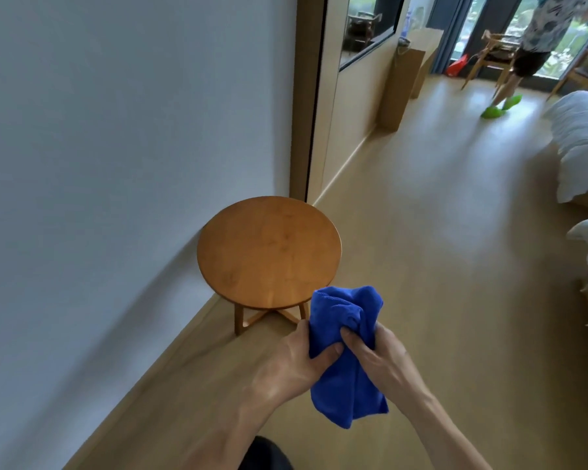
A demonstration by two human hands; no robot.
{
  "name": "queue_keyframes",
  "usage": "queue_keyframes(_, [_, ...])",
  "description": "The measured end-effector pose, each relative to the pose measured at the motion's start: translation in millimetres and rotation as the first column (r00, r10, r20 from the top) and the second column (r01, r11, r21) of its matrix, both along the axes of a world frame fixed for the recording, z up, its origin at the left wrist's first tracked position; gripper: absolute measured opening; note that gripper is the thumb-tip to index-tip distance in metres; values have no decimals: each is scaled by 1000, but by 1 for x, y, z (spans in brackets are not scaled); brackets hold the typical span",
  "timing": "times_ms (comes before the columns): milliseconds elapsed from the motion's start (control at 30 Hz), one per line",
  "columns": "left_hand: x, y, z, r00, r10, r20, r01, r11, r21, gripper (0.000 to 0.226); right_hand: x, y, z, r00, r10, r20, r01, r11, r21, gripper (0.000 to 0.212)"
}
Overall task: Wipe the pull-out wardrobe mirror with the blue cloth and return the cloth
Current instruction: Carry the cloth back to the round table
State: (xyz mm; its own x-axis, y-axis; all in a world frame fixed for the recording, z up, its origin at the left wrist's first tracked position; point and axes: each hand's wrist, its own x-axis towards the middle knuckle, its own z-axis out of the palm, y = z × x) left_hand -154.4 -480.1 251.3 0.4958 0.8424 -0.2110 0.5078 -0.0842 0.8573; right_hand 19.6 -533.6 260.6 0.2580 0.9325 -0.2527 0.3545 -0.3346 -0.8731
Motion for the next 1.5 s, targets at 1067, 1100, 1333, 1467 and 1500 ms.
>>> queue_keyframes(1067, [40, 266, -54, 839, 523, -152, -541, 830, -134, 50, 48, 371, -45, 861, 508, -2, -503, 851, -152, 17])
queue_keyframes(1100, [42, 272, -54, 816, 556, -158, -576, 806, -139, 52, 48, 384, -47, 845, 535, -6, -530, 834, -152, 18])
queue_keyframes(1333, [91, 324, -51, 608, 782, -137, -792, 585, -174, 55, 74, 484, -49, 677, 736, -23, -729, 666, -157, 18])
queue_keyframes(1467, [129, 352, -52, 475, 874, -100, -867, 445, -223, 49, 94, 528, -49, 592, 806, -1, -795, 583, -169, 18])
queue_keyframes(1500, [137, 357, -52, 450, 887, -106, -881, 420, -220, 47, 98, 535, -50, 578, 816, -6, -805, 569, -172, 18])
